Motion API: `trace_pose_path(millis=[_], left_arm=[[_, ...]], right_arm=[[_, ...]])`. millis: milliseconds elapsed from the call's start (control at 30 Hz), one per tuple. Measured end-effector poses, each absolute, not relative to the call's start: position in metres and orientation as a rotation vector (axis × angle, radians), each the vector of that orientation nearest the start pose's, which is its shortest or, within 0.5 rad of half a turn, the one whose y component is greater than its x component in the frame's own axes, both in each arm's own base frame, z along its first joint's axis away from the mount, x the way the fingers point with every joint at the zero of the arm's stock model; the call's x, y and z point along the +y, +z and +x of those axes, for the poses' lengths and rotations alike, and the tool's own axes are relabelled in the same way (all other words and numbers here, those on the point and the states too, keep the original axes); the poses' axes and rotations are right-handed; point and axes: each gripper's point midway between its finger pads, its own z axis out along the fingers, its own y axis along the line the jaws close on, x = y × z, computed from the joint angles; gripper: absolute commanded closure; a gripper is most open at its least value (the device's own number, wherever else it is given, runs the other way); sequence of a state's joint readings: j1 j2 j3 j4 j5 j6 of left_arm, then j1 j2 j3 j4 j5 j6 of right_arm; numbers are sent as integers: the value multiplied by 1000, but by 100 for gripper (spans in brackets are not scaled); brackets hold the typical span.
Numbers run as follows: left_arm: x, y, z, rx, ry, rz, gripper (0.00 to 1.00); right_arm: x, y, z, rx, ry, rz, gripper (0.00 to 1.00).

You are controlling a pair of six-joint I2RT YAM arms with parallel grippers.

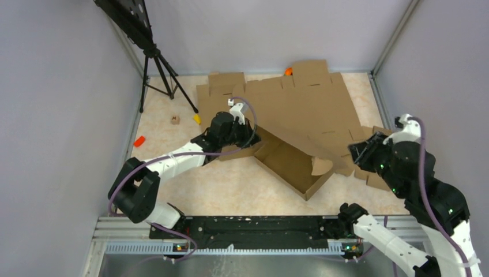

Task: Fold the paper box

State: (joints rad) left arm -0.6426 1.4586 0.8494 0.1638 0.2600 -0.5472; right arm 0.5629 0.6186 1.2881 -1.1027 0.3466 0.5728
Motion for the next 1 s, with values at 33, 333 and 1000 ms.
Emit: trace_pose_path(millis=[33,333,1000], left_arm=[[-308,150,301,2135,-990,279,95],[-310,158,304,2153,-986,279,95],[-316,189,303,2180,-1020,318,93]], right_arm=[[52,329,159,1974,389,273,79],[43,265,157,2109,300,469,49],[58,232,168,2061,437,690,63]])
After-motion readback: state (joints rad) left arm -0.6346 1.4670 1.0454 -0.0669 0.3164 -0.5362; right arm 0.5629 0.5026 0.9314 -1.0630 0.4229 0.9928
